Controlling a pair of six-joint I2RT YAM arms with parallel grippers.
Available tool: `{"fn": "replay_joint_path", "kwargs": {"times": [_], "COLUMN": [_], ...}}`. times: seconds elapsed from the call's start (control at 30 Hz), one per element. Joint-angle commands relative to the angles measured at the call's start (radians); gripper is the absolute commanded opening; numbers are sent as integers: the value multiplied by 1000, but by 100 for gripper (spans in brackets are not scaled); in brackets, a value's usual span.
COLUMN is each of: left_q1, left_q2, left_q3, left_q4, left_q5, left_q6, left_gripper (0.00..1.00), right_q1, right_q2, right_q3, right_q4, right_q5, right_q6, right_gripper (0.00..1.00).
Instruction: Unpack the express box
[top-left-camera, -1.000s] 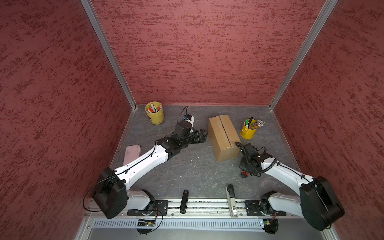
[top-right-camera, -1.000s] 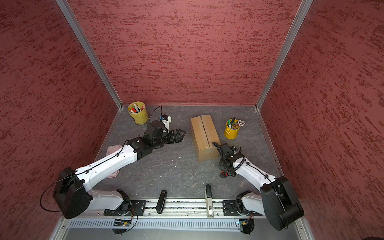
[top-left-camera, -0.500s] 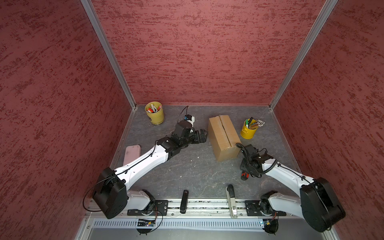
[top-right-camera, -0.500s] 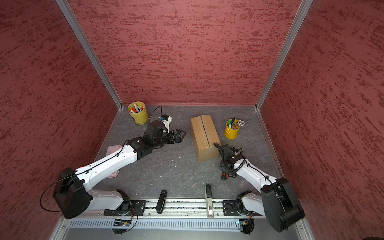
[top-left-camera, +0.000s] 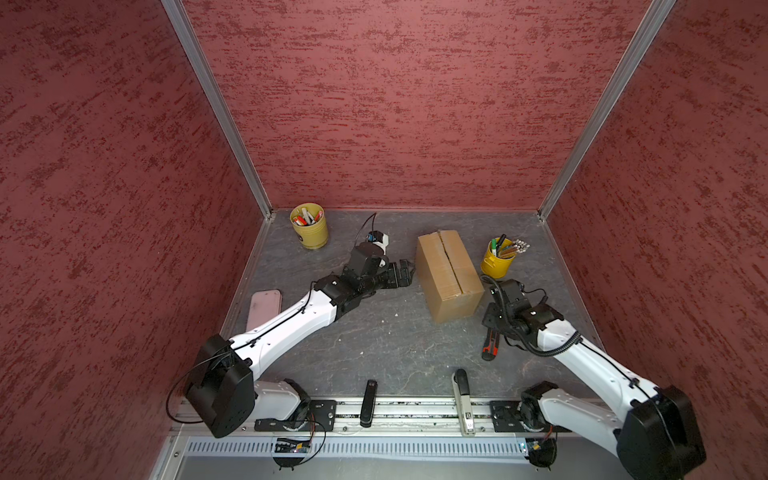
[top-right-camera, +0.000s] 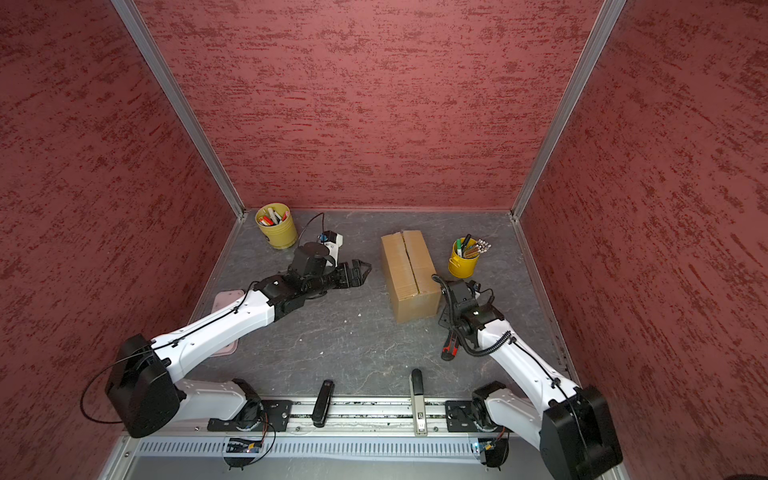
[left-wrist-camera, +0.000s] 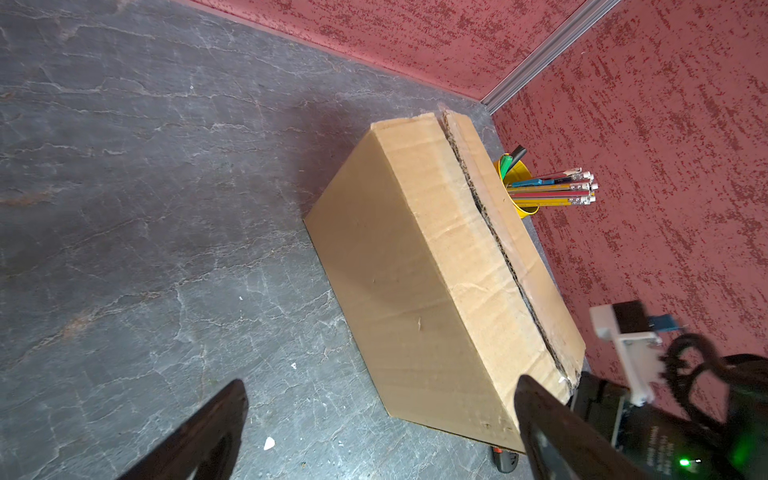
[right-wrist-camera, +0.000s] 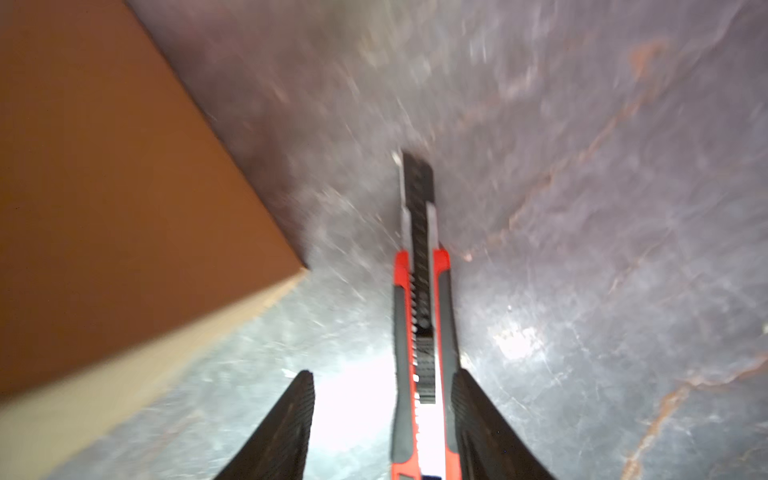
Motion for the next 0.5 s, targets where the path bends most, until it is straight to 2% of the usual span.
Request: {"fn": "replay_joint_path", "kwargs": {"times": [0.0,0.17,0.47], "left_q1": [7,9,14], "left_q2": [6,15,83], "left_q3": [-18,-27,-47], "left_q4": [-7,-17,1], "left_q5": [7,-5,-4], "left_q6": [-18,-24,-44], "left_gripper": [100,100,100], "right_q1": [-16,-46,-111], "right_q2": [9,18,45], "right_q3": [66,115,144], "right_q4": [-68,-52,69], "right_q5": [60,46,-58], "right_q6": [-22,-70,-168], "right_gripper": [56,56,51]}}
